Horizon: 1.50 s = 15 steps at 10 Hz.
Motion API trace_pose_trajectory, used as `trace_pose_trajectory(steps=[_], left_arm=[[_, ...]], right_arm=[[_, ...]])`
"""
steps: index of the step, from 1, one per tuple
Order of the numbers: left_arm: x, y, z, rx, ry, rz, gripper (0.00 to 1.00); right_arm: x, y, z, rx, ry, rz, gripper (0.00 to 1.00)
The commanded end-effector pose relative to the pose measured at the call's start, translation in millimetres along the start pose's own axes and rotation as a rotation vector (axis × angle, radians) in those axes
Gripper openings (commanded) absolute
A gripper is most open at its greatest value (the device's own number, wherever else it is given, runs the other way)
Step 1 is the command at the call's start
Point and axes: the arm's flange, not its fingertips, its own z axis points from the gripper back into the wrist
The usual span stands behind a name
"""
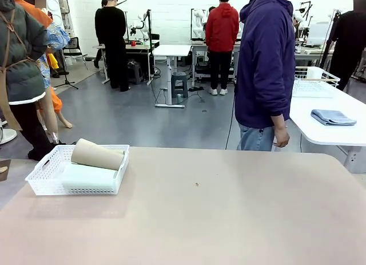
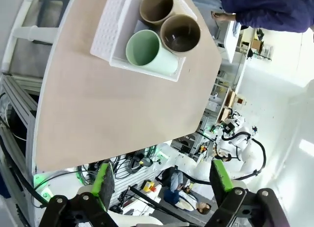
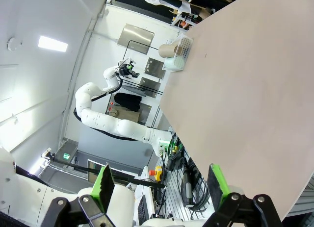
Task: Clean and organize the cups into the basket.
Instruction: Move the Organizing basket back to the left side of the table.
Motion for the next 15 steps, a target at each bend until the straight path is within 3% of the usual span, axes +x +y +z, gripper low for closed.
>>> trace_pose_trajectory(steps=[1, 3, 7, 15], left_arm=[[-2.1, 11.4, 8.6, -0.024, -0.015, -0.006, 1.00], [-5.2, 18.1, 23.2, -0.036, -0.029, -0.020, 1.00], [-7.4, 17.7, 39.8, -0.084, 0.159, -0.233, 1.00], [-4.3, 14.0, 51.2, -0.098, 0.194, -0.315, 1.00]], right_arm=[[0.6, -0.5, -0.2, -0.005, -0.005, 0.007, 1.00], [0.6, -0.5, -0.2, -0.005, -0.005, 0.007, 1.00], [0.6, -0.5, -0.2, -0.005, -0.005, 0.007, 1.00], [0.6, -0.5, -0.2, -0.005, -0.005, 0.007, 1.00]])
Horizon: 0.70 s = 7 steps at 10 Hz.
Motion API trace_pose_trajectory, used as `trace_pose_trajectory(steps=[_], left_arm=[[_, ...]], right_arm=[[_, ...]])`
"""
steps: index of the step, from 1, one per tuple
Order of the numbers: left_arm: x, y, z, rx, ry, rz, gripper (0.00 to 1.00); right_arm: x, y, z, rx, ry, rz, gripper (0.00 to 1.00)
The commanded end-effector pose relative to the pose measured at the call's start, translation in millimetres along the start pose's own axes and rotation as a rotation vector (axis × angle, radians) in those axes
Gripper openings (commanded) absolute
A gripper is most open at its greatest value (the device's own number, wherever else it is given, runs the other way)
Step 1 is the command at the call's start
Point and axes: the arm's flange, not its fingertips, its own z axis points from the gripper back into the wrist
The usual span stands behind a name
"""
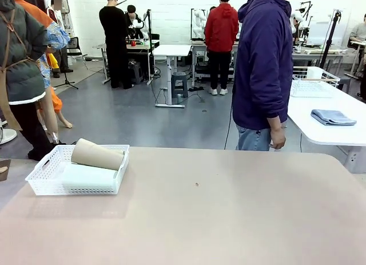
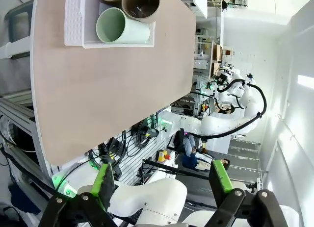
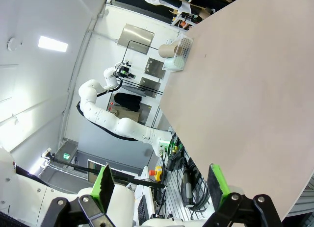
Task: Clean and organize the cups into the basket.
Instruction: Move the Organizing basket back to the left side of the table.
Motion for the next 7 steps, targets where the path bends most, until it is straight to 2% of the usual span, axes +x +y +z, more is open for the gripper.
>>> trace_pose_trajectory(steps=[1, 7], left_arm=[[-0.6, -1.9, -0.5, 0.003, -0.004, 0.002, 1.00], [-0.6, -1.9, -0.5, 0.003, -0.004, 0.002, 1.00]], right_arm=[[0.6, -0.5, -0.2, -0.005, -0.005, 0.007, 1.00], [0.6, -0.5, -0.2, -0.005, -0.005, 0.007, 1.00]])
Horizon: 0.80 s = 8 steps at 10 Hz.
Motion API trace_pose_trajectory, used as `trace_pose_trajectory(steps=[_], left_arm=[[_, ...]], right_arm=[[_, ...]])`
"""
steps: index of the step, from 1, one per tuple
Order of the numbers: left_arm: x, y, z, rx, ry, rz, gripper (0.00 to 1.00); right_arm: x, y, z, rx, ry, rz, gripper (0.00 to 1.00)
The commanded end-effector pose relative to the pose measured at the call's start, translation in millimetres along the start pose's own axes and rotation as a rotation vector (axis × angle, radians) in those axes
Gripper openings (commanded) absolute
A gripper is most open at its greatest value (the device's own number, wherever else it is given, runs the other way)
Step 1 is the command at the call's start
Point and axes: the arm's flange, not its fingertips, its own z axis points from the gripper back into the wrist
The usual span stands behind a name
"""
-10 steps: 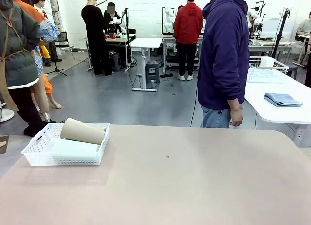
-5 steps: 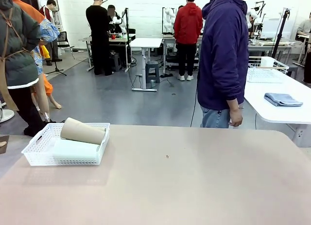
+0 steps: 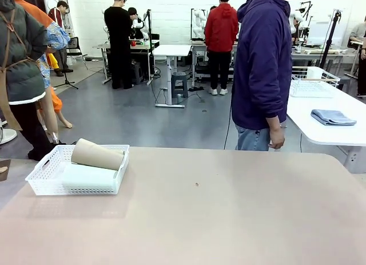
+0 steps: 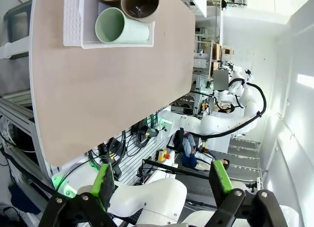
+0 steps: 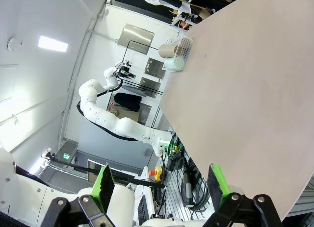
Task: Clean and organize the cups into the basket.
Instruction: Move the Organizing basket back to the left side of the table.
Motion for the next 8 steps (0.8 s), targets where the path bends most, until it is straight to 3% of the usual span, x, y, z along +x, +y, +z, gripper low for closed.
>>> trace_pose_trajectory(steps=[1, 8], left_arm=[[-2.4, -1.7, 0.9, 0.006, -0.008, 0.004, 1.00], [-2.4, -1.7, 0.9, 0.006, -0.008, 0.004, 1.00]], right_arm=[[0.6, -0.5, -0.2, -0.005, -0.005, 0.007, 1.00], [0.6, -0.5, -0.2, -0.005, -0.005, 0.007, 1.00]])
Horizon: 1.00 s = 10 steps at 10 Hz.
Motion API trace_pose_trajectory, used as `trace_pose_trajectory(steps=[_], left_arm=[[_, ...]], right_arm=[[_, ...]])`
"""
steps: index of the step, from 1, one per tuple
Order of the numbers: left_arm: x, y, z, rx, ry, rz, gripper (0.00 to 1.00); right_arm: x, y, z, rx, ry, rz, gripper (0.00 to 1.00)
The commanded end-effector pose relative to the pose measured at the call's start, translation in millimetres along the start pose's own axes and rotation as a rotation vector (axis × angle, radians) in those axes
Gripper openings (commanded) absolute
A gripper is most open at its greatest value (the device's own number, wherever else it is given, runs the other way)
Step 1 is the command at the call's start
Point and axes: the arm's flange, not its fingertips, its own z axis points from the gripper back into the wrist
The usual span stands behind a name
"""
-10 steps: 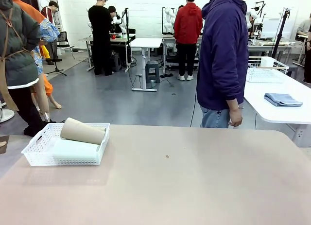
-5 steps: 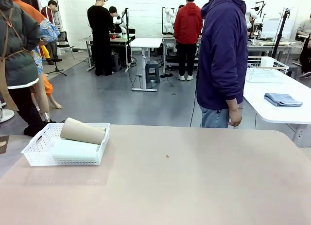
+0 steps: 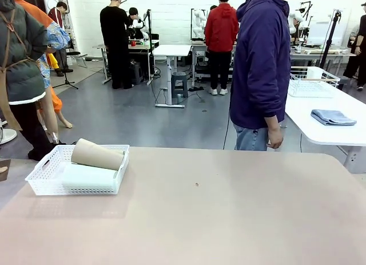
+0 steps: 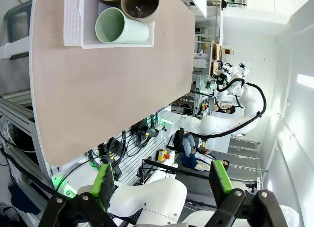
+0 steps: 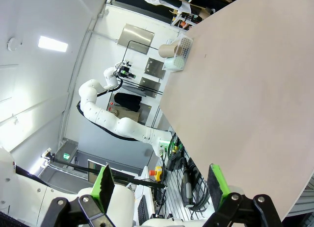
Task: Clean and organize the cups into the basket.
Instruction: Move the Organizing basket back to the left side of the table.
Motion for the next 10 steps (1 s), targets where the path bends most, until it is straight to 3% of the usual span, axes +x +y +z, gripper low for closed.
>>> trace_pose_trajectory(steps=[1, 10], left_arm=[[-2.3, -1.8, 0.8, 0.006, -0.007, 0.004, 1.00], [-2.3, -1.8, 0.8, 0.006, -0.007, 0.004, 1.00]], right_arm=[[0.6, -0.5, -0.2, -0.005, -0.005, 0.007, 1.00], [0.6, -0.5, -0.2, -0.005, -0.005, 0.007, 1.00]])
